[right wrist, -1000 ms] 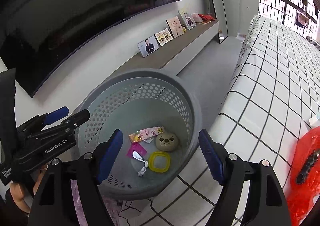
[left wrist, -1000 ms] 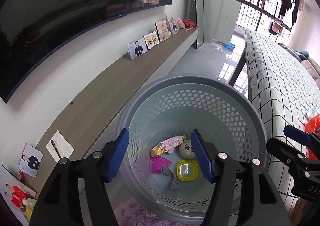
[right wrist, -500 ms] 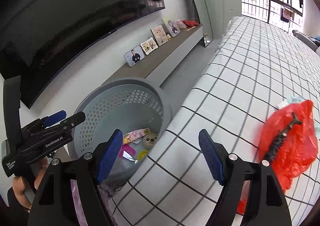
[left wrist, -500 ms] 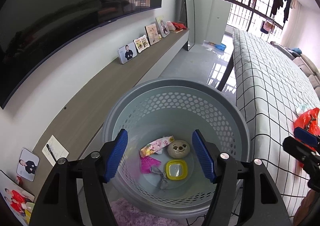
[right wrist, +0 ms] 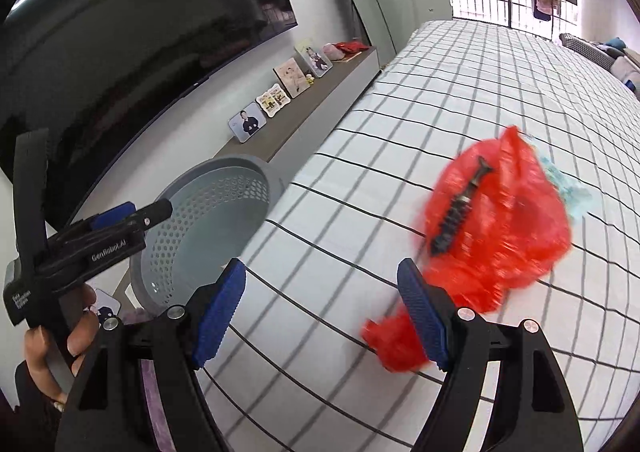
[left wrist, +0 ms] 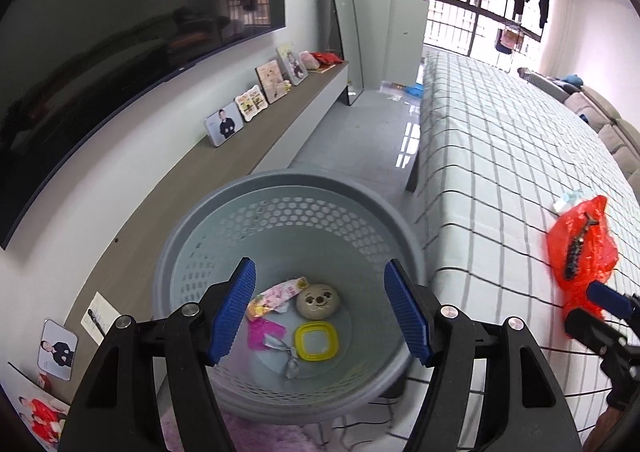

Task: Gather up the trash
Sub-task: 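Withdraw both tools from the basket toward the red bag on the bed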

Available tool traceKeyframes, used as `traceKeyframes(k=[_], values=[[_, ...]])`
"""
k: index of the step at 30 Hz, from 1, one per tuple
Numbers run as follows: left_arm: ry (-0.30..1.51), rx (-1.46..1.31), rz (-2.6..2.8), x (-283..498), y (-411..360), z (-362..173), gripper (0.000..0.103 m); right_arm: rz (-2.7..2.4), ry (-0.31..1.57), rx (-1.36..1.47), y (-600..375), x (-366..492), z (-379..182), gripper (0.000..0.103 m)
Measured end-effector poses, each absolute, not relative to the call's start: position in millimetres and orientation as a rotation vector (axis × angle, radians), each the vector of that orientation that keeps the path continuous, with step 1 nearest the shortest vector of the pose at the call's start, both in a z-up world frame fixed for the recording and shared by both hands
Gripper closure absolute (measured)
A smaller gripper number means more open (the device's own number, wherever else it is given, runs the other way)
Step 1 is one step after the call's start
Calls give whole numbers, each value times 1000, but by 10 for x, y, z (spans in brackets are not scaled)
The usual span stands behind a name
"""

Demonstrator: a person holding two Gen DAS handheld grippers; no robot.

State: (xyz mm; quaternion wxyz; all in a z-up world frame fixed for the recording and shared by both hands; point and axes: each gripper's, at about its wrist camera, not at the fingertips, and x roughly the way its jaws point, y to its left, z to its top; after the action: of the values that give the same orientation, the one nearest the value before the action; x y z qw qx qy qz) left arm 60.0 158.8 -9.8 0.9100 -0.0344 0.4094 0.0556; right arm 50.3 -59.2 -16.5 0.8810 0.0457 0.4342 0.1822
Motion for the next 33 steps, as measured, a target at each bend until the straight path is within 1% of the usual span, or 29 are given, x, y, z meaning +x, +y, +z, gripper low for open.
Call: traceKeyframes(k=[15, 25, 33], values=[[860, -24, -44, 622, 516, -71, 37, 234, 889, 160, -1739, 109, -62, 28], [890, 24, -118, 596, -76, -182, 37, 157, 865, 199, -2195, 46, -120, 28], [886, 59, -148, 653, -489, -193, 37, 126, 873, 222, -2404, 12, -304, 28]])
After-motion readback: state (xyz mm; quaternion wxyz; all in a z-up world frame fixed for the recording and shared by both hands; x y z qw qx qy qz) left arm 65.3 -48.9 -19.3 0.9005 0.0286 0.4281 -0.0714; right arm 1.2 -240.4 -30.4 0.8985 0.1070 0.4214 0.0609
